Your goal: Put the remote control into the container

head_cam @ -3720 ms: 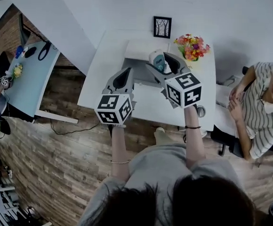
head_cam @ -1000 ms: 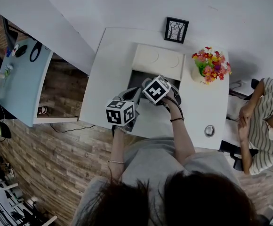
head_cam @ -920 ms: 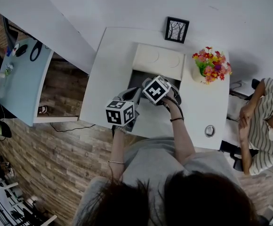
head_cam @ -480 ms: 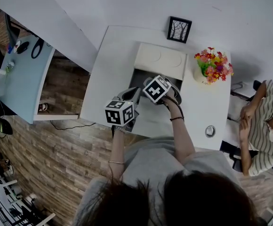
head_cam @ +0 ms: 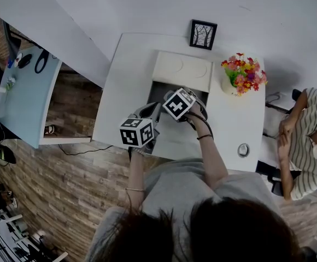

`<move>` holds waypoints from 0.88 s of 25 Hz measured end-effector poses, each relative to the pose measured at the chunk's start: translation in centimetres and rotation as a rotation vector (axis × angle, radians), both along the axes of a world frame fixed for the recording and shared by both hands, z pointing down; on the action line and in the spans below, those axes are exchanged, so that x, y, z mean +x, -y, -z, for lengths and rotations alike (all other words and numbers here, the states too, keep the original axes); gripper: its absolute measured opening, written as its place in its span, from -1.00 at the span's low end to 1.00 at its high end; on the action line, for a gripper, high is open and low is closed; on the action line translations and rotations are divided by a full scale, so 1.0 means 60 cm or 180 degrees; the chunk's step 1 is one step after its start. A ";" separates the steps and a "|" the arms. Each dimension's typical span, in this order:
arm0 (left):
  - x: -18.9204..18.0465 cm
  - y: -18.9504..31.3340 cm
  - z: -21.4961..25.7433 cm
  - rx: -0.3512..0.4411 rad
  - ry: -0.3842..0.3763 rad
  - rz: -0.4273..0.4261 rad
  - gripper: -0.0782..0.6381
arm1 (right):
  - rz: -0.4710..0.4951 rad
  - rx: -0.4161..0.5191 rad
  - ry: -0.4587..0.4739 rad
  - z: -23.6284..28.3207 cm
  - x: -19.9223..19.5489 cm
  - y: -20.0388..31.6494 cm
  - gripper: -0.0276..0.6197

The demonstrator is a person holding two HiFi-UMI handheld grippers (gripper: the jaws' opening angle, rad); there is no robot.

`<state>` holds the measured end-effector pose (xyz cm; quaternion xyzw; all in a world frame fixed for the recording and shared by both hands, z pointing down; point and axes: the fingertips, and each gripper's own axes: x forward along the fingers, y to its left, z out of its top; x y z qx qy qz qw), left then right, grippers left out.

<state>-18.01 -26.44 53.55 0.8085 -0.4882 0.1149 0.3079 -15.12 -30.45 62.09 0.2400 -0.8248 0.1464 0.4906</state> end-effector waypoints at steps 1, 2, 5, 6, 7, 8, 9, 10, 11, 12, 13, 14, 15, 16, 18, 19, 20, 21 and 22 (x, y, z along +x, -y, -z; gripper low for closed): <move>0.001 -0.001 0.001 0.0002 -0.0002 -0.0004 -0.77 | -0.0014 0.0008 0.0021 0.002 0.001 0.000 0.02; 0.003 -0.001 0.001 0.0005 -0.0003 -0.0007 -0.77 | -0.0025 0.0022 0.0047 0.003 0.001 0.000 0.03; 0.005 -0.002 0.001 0.0011 -0.0003 -0.0017 -0.77 | -0.0039 0.0078 0.0130 0.010 -0.001 0.002 0.04; 0.005 -0.002 0.001 0.0013 -0.0005 -0.0021 -0.77 | -0.0038 0.0100 0.0155 0.012 -0.002 0.002 0.04; 0.006 -0.003 0.001 0.0014 -0.0005 -0.0024 -0.77 | -0.0037 0.0122 0.0180 0.014 -0.003 0.002 0.04; 0.007 -0.003 0.001 0.0014 -0.0003 -0.0027 -0.77 | -0.0042 0.0143 0.0206 0.016 -0.002 0.001 0.05; 0.007 -0.004 0.002 0.0014 -0.0001 -0.0028 -0.77 | -0.0054 0.0162 0.0233 0.019 -0.002 0.000 0.05; 0.006 -0.005 0.002 0.0013 0.0001 -0.0027 -0.77 | -0.0070 0.0177 0.0258 0.021 -0.001 0.000 0.05; 0.006 -0.005 0.002 0.0013 0.0004 -0.0025 -0.77 | -0.0085 0.0188 0.0280 0.023 -0.001 -0.001 0.05; 0.006 -0.005 0.002 0.0011 0.0006 -0.0024 -0.77 | -0.0095 0.0197 0.0301 0.024 0.000 -0.001 0.05; 0.007 -0.005 0.002 0.0011 0.0008 -0.0026 -0.77 | -0.0099 0.0209 0.0320 0.027 0.000 -0.002 0.05; 0.008 -0.005 0.002 0.0011 0.0010 -0.0029 -0.77 | -0.0099 0.0225 0.0338 0.029 0.001 -0.002 0.05; 0.009 -0.005 0.003 0.0014 0.0011 -0.0031 -0.77 | -0.0099 0.0241 0.0364 0.033 0.002 -0.004 0.05; 0.010 -0.005 0.003 0.0017 0.0011 -0.0029 -0.77 | -0.0101 0.0256 0.0404 0.037 0.002 -0.005 0.05; 0.011 -0.003 0.004 0.0029 0.0010 -0.0021 -0.77 | -0.0126 0.0284 0.0521 0.046 0.002 -0.008 0.05; 0.012 -0.002 0.006 0.0038 0.0009 -0.0017 -0.77 | -0.0146 0.0299 0.0582 0.049 0.002 -0.009 0.05; 0.013 -0.001 0.007 0.0047 0.0009 -0.0015 -0.77 | -0.0168 0.0311 0.0634 0.053 0.004 -0.011 0.05; 0.014 -0.002 0.009 0.0054 0.0008 -0.0010 -0.77 | -0.0187 0.0322 0.0677 0.056 0.006 -0.013 0.05; 0.014 -0.002 0.010 0.0060 0.0007 -0.0002 -0.77 | -0.0201 0.0331 0.0716 0.059 0.008 -0.016 0.05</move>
